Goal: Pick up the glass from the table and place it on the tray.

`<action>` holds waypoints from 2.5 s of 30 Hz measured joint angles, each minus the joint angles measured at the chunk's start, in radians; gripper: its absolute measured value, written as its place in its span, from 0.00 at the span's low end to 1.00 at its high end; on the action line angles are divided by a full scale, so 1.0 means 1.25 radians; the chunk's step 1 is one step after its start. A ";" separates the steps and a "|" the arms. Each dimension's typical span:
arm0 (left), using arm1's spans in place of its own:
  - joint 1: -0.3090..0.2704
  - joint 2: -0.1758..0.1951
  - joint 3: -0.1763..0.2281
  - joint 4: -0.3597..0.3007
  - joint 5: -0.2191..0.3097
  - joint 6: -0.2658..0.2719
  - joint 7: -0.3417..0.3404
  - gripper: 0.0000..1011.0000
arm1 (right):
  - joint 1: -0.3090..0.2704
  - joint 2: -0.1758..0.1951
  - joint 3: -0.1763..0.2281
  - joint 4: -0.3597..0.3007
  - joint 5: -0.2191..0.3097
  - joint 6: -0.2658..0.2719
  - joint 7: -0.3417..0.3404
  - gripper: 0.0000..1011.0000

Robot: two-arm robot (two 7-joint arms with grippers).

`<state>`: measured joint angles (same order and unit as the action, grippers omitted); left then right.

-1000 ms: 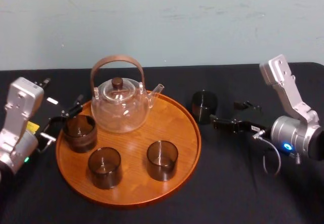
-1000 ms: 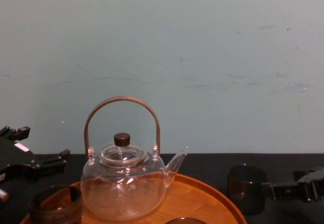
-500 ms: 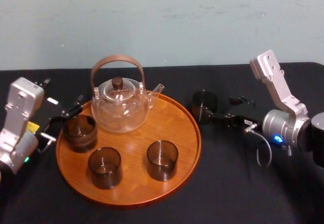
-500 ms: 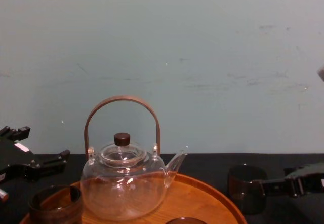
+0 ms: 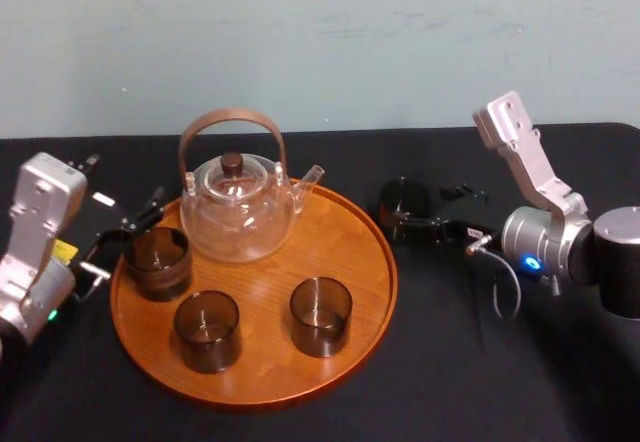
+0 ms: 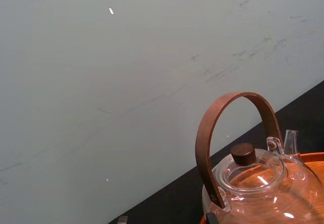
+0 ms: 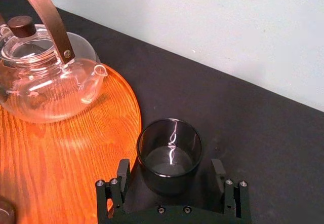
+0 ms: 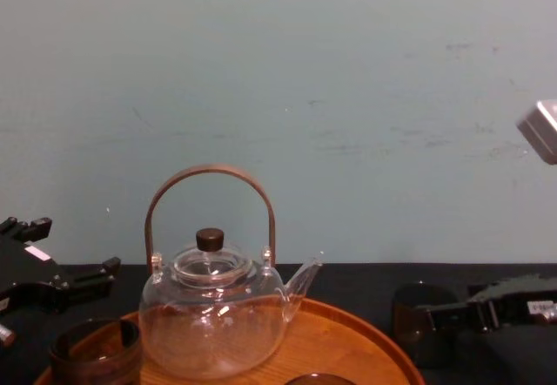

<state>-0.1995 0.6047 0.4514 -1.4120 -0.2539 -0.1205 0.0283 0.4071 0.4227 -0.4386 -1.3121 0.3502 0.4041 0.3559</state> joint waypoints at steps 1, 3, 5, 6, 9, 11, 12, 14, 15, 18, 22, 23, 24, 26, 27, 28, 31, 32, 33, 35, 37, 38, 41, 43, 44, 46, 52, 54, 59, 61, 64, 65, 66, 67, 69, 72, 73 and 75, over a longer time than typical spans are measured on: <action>0.000 0.000 0.000 0.000 0.000 0.000 0.000 0.99 | 0.004 -0.004 0.000 0.006 -0.003 0.001 0.002 0.99; 0.000 0.000 0.000 0.000 0.000 0.000 0.000 0.99 | 0.011 -0.010 0.000 0.015 -0.007 0.002 0.005 0.99; 0.000 0.000 0.000 0.000 0.000 0.000 0.000 0.99 | 0.014 -0.015 0.001 0.021 -0.010 0.003 0.006 0.99; 0.000 0.000 0.000 0.000 0.000 0.000 0.000 0.99 | 0.017 -0.018 0.003 0.027 -0.013 0.004 0.007 0.99; 0.000 0.000 0.000 0.000 0.000 0.000 0.000 0.99 | 0.023 -0.024 0.004 0.035 -0.017 0.005 0.010 0.99; 0.000 0.000 0.000 0.000 0.000 0.000 0.000 0.99 | 0.025 -0.027 0.005 0.040 -0.020 0.005 0.011 0.99; 0.000 0.000 0.000 0.000 0.000 0.000 0.000 0.99 | 0.028 -0.030 0.006 0.045 -0.022 0.005 0.013 0.99; 0.000 0.000 0.000 0.000 0.000 0.000 0.000 0.99 | 0.032 -0.035 0.006 0.051 -0.025 0.006 0.015 0.99; 0.000 0.000 0.000 0.000 0.000 0.000 0.000 0.99 | 0.033 -0.036 0.007 0.053 -0.026 0.006 0.016 0.99; 0.000 0.000 0.000 0.000 0.000 0.000 0.000 0.99 | 0.037 -0.041 0.009 0.061 -0.030 0.006 0.019 0.99; 0.000 0.000 0.000 0.000 0.000 0.000 0.000 0.99 | 0.042 -0.046 0.010 0.067 -0.035 0.007 0.023 0.99; 0.000 0.000 0.000 0.000 0.000 0.000 0.000 0.99 | 0.043 -0.048 0.010 0.070 -0.037 0.007 0.024 0.99; 0.000 0.000 0.000 0.000 0.000 0.000 0.000 0.99 | 0.044 -0.049 0.010 0.072 -0.038 0.007 0.025 0.99; 0.000 0.000 0.000 0.000 0.000 0.000 0.000 0.99 | 0.046 -0.050 0.010 0.074 -0.039 0.007 0.026 0.99; 0.000 0.000 0.000 0.000 0.000 0.000 0.000 0.99 | 0.047 -0.052 0.010 0.076 -0.041 0.007 0.027 0.99; 0.000 0.000 0.000 0.000 0.000 0.000 0.000 0.99 | 0.053 -0.059 0.012 0.086 -0.048 0.008 0.029 0.99; 0.000 0.000 0.000 0.000 0.000 0.000 0.000 0.99 | 0.055 -0.062 0.012 0.089 -0.050 0.008 0.030 0.99; 0.000 0.000 0.000 0.000 0.000 0.000 0.000 0.99 | 0.056 -0.063 0.012 0.091 -0.052 0.008 0.030 0.99; 0.000 0.000 0.000 0.000 0.000 0.000 0.000 0.99 | 0.057 -0.064 0.012 0.092 -0.053 0.008 0.030 0.99; 0.000 0.000 0.000 0.000 0.000 0.000 0.000 0.99 | 0.059 -0.066 0.012 0.095 -0.056 0.008 0.030 0.99; 0.000 0.000 0.000 0.000 0.000 0.000 0.000 0.99 | 0.061 -0.068 0.012 0.096 -0.059 0.008 0.028 0.99; 0.000 0.000 0.000 0.000 0.000 0.000 0.000 0.99 | 0.062 -0.069 0.012 0.097 -0.062 0.009 0.026 0.99; 0.000 0.000 0.000 0.000 0.000 0.000 0.000 0.99 | 0.062 -0.069 0.012 0.097 -0.062 0.009 0.026 0.99; 0.000 0.000 0.000 0.000 0.000 0.000 0.000 0.99 | 0.062 -0.069 0.012 0.097 -0.062 0.009 0.026 0.99; 0.000 0.000 0.000 0.000 0.000 0.000 0.000 0.99 | 0.061 -0.068 0.012 0.097 -0.062 0.009 0.026 0.99; 0.000 0.000 0.000 0.000 0.000 0.000 0.000 0.99 | 0.061 -0.068 0.011 0.097 -0.062 0.009 0.026 0.99; 0.000 0.000 0.000 0.000 0.000 0.000 0.000 0.99 | 0.061 -0.068 0.011 0.096 -0.061 0.009 0.026 0.95; 0.000 0.000 0.000 0.000 0.000 0.000 0.000 0.99 | 0.061 -0.068 0.011 0.096 -0.061 0.009 0.026 0.92; 0.000 0.000 0.000 0.000 0.000 0.000 0.000 0.99 | 0.060 -0.067 0.011 0.096 -0.060 0.009 0.027 0.88; 0.000 0.000 0.000 0.000 0.000 0.000 0.000 0.99 | 0.060 -0.067 0.011 0.096 -0.060 0.009 0.027 0.88; 0.000 0.000 0.000 0.000 0.000 0.000 0.000 0.99 | 0.060 -0.067 0.011 0.096 -0.059 0.009 0.027 0.88; 0.000 0.000 0.000 0.000 0.000 0.000 0.000 0.99 | 0.060 -0.067 0.011 0.095 -0.059 0.009 0.027 0.88; 0.000 0.000 0.000 0.000 0.000 0.000 0.000 0.99 | 0.060 -0.067 0.011 0.095 -0.059 0.009 0.027 0.88; 0.000 0.000 0.000 0.000 0.000 0.000 0.000 0.99 | 0.060 -0.067 0.011 0.095 -0.059 0.008 0.027 0.88; 0.000 0.000 0.000 0.000 0.000 0.000 0.000 0.99 | 0.060 -0.067 0.011 0.095 -0.059 0.008 0.027 0.88; 0.000 0.000 0.000 0.000 0.000 0.000 0.000 0.99 | 0.060 -0.067 0.011 0.095 -0.059 0.008 0.027 0.88; 0.000 0.000 0.000 0.000 0.000 0.000 0.000 0.99 | 0.060 -0.067 0.011 0.095 -0.058 0.008 0.027 0.88; 0.000 0.000 0.000 0.000 0.000 0.000 0.000 0.99 | 0.055 -0.064 0.013 0.088 -0.057 0.008 0.029 0.88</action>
<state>-0.1995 0.6047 0.4514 -1.4120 -0.2539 -0.1205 0.0283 0.4762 0.3426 -0.4219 -1.2018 0.2794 0.4146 0.3923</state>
